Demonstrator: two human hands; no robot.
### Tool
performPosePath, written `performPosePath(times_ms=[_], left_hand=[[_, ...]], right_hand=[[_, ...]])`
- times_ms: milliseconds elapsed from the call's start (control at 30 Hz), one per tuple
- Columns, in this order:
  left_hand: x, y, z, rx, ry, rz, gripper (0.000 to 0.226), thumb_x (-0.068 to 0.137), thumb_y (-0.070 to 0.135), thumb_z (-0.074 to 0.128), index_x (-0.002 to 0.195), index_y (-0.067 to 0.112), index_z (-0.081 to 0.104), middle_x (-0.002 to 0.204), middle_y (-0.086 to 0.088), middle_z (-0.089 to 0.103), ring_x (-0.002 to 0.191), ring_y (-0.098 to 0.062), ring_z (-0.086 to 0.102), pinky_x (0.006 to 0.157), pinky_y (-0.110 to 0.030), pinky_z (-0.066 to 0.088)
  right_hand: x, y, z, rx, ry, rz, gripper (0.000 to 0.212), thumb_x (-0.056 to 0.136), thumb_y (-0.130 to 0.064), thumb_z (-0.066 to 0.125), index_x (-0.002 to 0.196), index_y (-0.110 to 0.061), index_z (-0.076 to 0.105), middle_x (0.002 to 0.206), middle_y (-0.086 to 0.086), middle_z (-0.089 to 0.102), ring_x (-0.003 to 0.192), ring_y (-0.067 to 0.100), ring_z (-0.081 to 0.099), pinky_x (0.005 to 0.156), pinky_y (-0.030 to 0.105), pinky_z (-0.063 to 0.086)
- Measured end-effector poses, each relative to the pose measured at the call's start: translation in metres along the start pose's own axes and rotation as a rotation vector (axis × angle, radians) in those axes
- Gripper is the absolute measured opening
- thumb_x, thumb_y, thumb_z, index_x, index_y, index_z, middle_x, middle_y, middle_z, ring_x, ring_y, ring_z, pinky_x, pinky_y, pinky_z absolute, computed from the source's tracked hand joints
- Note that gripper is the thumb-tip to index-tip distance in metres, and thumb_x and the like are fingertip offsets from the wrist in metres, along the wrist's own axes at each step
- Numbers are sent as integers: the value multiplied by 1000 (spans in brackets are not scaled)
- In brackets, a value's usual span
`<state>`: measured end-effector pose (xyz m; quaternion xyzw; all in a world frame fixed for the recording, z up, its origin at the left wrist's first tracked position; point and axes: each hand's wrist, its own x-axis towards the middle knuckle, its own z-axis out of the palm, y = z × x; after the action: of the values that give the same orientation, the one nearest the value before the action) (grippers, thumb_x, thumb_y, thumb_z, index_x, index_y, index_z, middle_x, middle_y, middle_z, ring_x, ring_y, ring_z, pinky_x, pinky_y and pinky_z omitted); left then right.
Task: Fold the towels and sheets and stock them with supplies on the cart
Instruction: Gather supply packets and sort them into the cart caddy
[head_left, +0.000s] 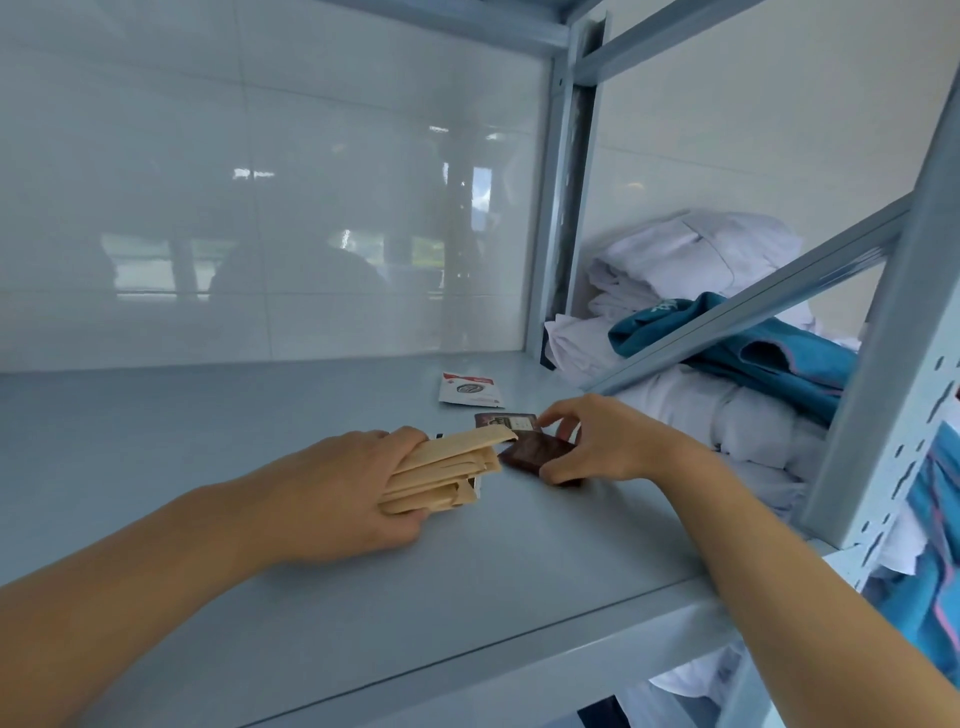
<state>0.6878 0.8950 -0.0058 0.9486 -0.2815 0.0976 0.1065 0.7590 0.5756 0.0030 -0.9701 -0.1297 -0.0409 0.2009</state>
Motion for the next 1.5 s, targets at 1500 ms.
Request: performPosePath(times_ms=[1500], left_hand=[[2,-50,-18,46,-25,-163,38,79,60,60,108,38,50,90,12,63,80,-7,61,77,-33,54]], right_hand=[[87,-34,5,-224,-247,0,69,74,-50,69,138,-27,57,131,-3,59,113,19,57,97,36,49]])
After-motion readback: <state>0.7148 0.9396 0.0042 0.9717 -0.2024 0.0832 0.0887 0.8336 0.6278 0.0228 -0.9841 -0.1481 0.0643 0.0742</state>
